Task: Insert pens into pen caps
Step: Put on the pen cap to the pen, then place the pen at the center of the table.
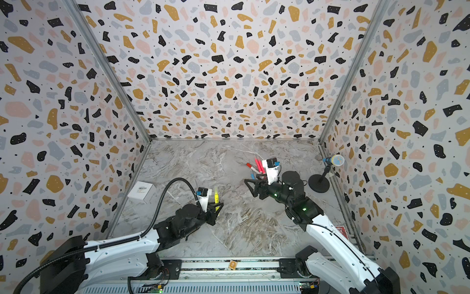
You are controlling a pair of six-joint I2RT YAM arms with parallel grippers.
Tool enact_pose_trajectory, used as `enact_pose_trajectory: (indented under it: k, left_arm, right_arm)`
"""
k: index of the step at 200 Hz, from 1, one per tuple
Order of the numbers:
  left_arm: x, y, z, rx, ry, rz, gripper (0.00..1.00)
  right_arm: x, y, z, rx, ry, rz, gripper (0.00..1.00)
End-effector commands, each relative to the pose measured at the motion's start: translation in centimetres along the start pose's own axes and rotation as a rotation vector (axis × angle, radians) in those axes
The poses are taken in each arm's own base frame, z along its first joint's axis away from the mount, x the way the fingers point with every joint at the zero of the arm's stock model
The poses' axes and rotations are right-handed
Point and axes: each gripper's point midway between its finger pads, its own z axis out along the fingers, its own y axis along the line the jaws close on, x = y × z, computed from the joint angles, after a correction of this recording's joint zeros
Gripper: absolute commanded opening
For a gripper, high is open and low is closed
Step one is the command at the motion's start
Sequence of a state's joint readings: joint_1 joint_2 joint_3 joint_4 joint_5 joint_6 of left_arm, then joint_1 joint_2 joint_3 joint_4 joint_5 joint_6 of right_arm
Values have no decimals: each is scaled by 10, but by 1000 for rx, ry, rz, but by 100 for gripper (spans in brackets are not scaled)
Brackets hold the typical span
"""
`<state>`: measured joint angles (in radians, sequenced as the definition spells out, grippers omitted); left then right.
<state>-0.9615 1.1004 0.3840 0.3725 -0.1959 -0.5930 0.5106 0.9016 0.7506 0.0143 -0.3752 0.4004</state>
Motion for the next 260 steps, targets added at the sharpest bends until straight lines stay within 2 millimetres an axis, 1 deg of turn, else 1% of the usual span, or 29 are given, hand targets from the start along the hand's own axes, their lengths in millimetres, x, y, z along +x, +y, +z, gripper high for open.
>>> enact_pose_trajectory:
  k: [1,5,14,26,41,49,57,61,66,70,84,101,113,131,143,155,164,176,193,204,217,227,244,260]
  left_arm:
    - [-6,2,20,-96,45,-10,0]
    - [-6,2,26,-108,60,-5,0]
    - [2,5,39,-152,122,11,0]
    - [5,1,57,-170,169,23,0]
    - [4,-9,80,-163,198,35,2]
    - [2,-13,93,-160,203,37,5]
    - [0,-18,105,-150,215,37,13]
    - [-1,-21,111,-143,222,39,20]
    - [0,-23,117,-136,235,41,31]
    - [-2,-26,122,-127,241,43,36]
    - [-9,-28,131,-134,236,43,47]
    - [-25,-26,127,-146,201,32,57]
    - [-40,-23,115,-154,158,26,69]
    - [-66,-14,86,-172,71,4,71]
    - [-85,0,61,-207,-5,-11,71]
    - [-100,21,31,-278,-92,-8,71]
    - [-109,42,5,-371,-169,2,71]
    - [-116,76,-32,-535,-268,28,71]
    - [-119,120,-84,-787,-383,43,72]
    - [-121,139,-112,-916,-431,58,72]
    - [-121,156,-141,-1067,-487,78,72]
    - [-120,164,-156,-1154,-510,100,72]
    - [-116,175,-176,-1299,-546,133,72]
    - [-108,188,-185,-1393,-536,159,72]
  right_arm:
    - [19,-18,-6,64,105,17,75]
    - [22,-22,-7,84,113,26,75]
    - [29,-32,-7,120,135,40,75]
    - [39,-41,-8,159,157,58,75]
    - [50,-50,-10,189,177,71,76]
    - [53,-54,-12,197,182,79,76]
    - [55,-56,-13,202,186,85,76]
    - [55,-57,-13,205,185,87,76]
    - [56,-58,-14,206,186,89,76]
    - [55,-59,-15,205,185,90,76]
    - [54,-62,-17,211,181,87,77]
    - [54,-66,-21,219,178,85,77]
    - [55,-69,-23,224,178,87,77]
    - [61,-83,-28,268,182,112,77]
    - [69,-99,-32,324,190,145,77]
    - [78,-114,-36,381,203,176,77]
    - [86,-126,-40,442,210,183,77]
    - [94,-141,-47,526,200,166,76]
    - [96,-160,-62,653,143,121,76]
    - [95,-169,-73,720,96,94,76]
    - [94,-177,-83,780,39,48,76]
    - [89,-184,-94,844,-14,43,76]
    - [79,-189,-101,886,-88,-49,74]
    - [79,-199,-112,961,-153,-95,74]
